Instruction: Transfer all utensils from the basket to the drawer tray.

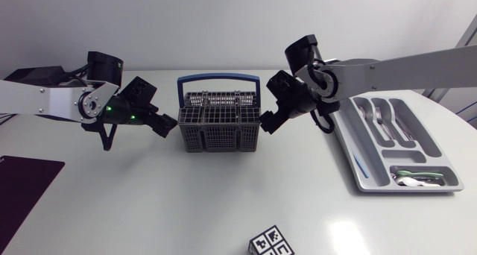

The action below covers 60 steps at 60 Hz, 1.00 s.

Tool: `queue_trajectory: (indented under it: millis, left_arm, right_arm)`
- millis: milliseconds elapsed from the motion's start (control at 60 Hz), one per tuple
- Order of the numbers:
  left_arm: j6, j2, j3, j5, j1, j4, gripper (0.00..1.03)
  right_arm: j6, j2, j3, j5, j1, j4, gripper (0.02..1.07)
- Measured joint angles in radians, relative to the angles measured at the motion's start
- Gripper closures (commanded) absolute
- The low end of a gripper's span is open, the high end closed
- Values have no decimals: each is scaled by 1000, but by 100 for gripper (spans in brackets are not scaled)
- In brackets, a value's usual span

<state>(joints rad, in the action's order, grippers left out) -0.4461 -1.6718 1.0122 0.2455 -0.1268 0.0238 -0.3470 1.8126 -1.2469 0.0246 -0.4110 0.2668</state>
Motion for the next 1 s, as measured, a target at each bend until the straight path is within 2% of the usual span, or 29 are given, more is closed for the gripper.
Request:
queue_trajectory:
  millis: [183,350,550,800,1000]
  left_arm:
    - [0,0,0,5,13,0,5]
    - [0,34,-21,14,57,1,5]
    - [0,187,-82,34,116,50,5]
    - [67,417,-127,31,143,118,5]
    - [80,546,-204,26,157,132,5]
  right_arm:
    - [5,-14,29,0,-1,0,13]
    - [5,-84,80,-21,22,-2,10]
    - [5,-236,173,-34,81,-2,7]
    - [-21,-468,287,-51,141,-2,7]
    - [-19,-632,371,-53,255,-5,7]
